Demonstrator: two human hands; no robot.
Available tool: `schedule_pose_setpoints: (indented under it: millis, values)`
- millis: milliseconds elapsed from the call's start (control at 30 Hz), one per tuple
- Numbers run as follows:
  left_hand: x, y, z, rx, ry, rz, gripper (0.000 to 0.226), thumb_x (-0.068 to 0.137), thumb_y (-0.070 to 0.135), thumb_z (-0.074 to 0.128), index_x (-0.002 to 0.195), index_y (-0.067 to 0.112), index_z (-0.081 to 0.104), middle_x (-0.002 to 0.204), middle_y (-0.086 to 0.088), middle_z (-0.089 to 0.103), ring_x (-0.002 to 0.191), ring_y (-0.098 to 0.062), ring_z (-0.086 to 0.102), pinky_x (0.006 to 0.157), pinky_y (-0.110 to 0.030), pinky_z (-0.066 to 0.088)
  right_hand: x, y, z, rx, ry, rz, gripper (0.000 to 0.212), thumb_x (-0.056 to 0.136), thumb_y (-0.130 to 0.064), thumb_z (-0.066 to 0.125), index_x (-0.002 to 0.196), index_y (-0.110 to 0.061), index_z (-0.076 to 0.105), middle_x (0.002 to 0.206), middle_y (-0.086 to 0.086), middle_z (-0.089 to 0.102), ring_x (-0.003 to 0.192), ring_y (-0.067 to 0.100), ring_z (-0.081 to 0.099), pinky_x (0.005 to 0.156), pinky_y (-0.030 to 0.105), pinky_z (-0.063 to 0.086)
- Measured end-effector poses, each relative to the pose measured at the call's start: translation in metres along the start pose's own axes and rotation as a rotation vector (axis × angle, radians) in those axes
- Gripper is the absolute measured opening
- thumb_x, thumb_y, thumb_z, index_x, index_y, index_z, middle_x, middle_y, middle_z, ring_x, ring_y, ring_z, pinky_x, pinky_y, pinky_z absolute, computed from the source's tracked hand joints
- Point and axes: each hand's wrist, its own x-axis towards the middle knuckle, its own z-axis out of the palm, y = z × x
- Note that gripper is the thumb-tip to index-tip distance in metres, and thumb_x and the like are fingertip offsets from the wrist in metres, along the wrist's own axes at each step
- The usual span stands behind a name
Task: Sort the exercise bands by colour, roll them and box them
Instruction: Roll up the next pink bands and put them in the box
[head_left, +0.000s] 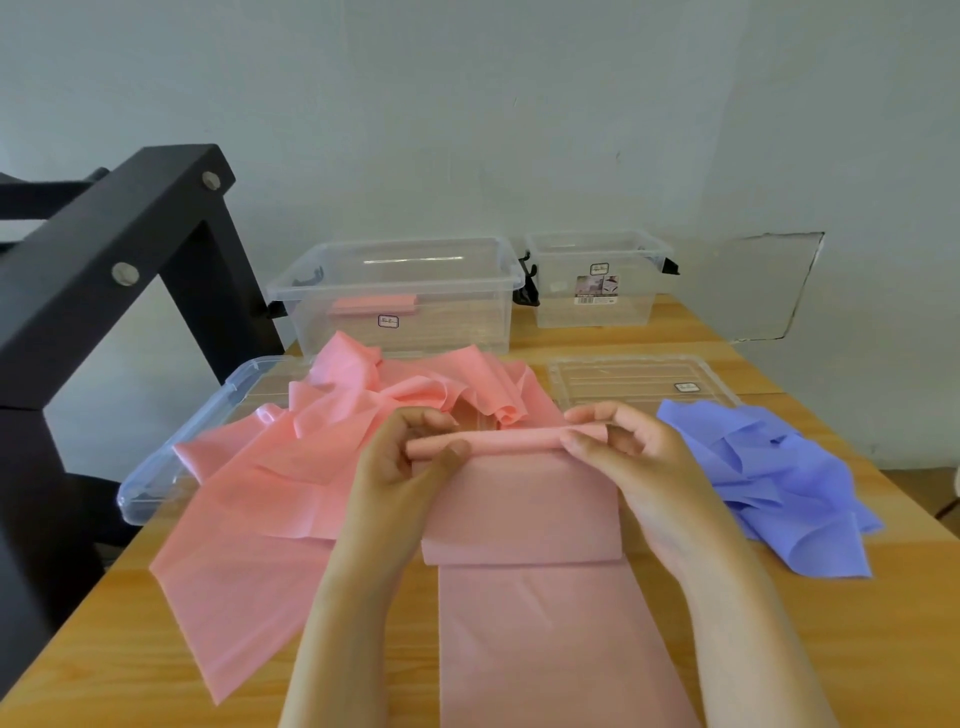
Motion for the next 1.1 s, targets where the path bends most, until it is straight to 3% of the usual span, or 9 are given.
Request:
schedule_pose_setpoints:
  millis: [167,233,367,467,567,667,833,900,1100]
  values:
    - [-0.001,0.002,0.008,-0.046,0.044,-0.067,0.008,0.095,0.024,0.058,0.098,0.019,0.063,0.097,0.004,0.067,0.088,-0.005,0.058,0.08,-0.027,0.043,-0.002,0.002,0.003,-0.042,0.056,-0.025,0.008,0.085,-0.012,0.071,0.083,-0.019,0.07,0.071,-0.012,0.068,0.075,0.002,0.061,0.07,0.017,0.043]
    - [0.0,-0.002,0.009,0.029,0.034,-0.083,0.017,0.098,0.03,0.053,0.1,0.017,0.064,0.09,0.008,0.063,0.081,0.0,0.055,0.074,-0.02,0.042,-0.002,0.002,0.002,-0.041,0.076,-0.044,0.011,0.086,-0.01,0.069,0.082,-0.021,0.069,0.07,-0.013,0.067,0.072,-0.001,0.06,0.069,0.015,0.044]
    - [0.003,-0.007,0.006,0.036,0.03,-0.023,0.005,0.093,0.013,0.06,0.097,0.013,0.064,0.091,0.012,0.069,0.083,-0.003,0.059,0.071,-0.022,0.043,-0.001,0.002,0.002,0.072,0.093,-0.032,0.015,0.085,-0.008,0.069,0.093,-0.02,0.067,0.072,-0.012,0.07,0.073,-0.003,0.064,0.068,0.008,0.046]
    - [0.004,-0.006,0.008,-0.073,0.038,-0.044,0.018,0.088,0.004,0.064,0.104,0.012,0.063,0.092,0.009,0.073,0.08,-0.003,0.063,0.068,-0.021,0.046,0.001,0.004,0.0,0.088,0.132,-0.038,0.019,0.083,-0.008,0.071,0.097,-0.02,0.067,0.073,-0.011,0.072,0.074,-0.001,0.065,0.067,0.009,0.046]
    - [0.004,-0.005,0.012,-0.081,0.05,-0.079,0.009,0.092,0.023,0.064,0.098,0.02,0.069,0.096,0.006,0.073,0.086,-0.007,0.063,0.076,-0.028,0.046,0.003,0.007,-0.001,0.121,0.155,-0.06,0.019,0.083,-0.004,0.071,0.095,-0.019,0.068,0.077,-0.008,0.073,0.076,0.0,0.066,0.067,0.009,0.047]
    - [0.004,-0.01,0.015,0.004,0.042,-0.144,0.024,0.098,0.036,0.051,0.094,0.025,0.072,0.096,0.007,0.071,0.087,-0.01,0.06,0.073,-0.029,0.043,0.004,0.007,0.001,0.137,0.136,-0.088,0.019,0.083,0.0,0.068,0.092,-0.017,0.068,0.082,-0.008,0.074,0.08,0.0,0.067,0.068,0.009,0.047]
    - [0.005,-0.01,0.013,0.036,0.084,-0.014,0.009,0.096,0.011,0.056,0.097,0.015,0.064,0.086,0.01,0.063,0.075,-0.002,0.055,0.065,-0.015,0.043,0.003,0.009,0.006,-0.01,0.07,-0.043,0.017,0.088,-0.014,0.068,0.098,-0.029,0.07,0.086,-0.01,0.072,0.084,0.004,0.066,0.078,0.021,0.049]
    - [0.005,-0.01,0.012,0.002,0.114,0.018,0.011,0.093,0.004,0.058,0.097,0.014,0.061,0.086,0.009,0.064,0.073,0.0,0.057,0.064,-0.01,0.045,0.003,0.011,0.006,-0.044,0.081,0.001,0.02,0.087,-0.017,0.069,0.1,-0.032,0.068,0.082,-0.011,0.072,0.081,0.005,0.067,0.072,0.023,0.049]
    - [0.004,-0.006,0.015,-0.166,0.161,-0.041,0.01,0.091,0.009,0.062,0.098,0.016,0.061,0.088,0.005,0.068,0.078,-0.009,0.06,0.068,-0.024,0.046,0.004,0.009,0.005,0.062,0.205,-0.04,0.019,0.083,-0.014,0.072,0.097,-0.026,0.066,0.078,-0.013,0.073,0.072,0.0,0.065,0.066,0.019,0.046]
